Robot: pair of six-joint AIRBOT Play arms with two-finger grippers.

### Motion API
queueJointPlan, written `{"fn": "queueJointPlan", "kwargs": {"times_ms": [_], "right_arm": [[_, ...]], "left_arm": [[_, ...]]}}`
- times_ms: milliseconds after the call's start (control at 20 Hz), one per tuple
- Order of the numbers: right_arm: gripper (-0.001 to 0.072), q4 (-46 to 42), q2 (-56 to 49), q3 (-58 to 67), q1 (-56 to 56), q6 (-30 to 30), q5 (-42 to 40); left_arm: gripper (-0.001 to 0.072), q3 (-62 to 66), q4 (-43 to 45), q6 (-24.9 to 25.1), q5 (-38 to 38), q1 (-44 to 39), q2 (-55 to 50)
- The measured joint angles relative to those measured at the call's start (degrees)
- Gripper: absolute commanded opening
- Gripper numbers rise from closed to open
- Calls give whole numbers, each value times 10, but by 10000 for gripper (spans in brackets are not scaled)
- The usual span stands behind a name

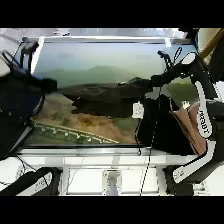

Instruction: Fold the clothes and pants, and hang the long-sleeved shirts on hangers.

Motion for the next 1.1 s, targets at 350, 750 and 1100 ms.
{"fn": "queueJointPlan", "kwargs": {"times_ms": [350, 750, 1100], "right_arm": [[29, -59, -2, -92, 17, -20, -40], [29, -67, -3, -110, 24, -21, -68], [548, -79, -2, -78, 47, -5, -16]], "left_arm": [[5, -235, 69, -43, 114, -47, 79], [6, -284, 179, -133, 240, -73, 32], [695, -245, 201, -161, 236, -74, 24]]}}
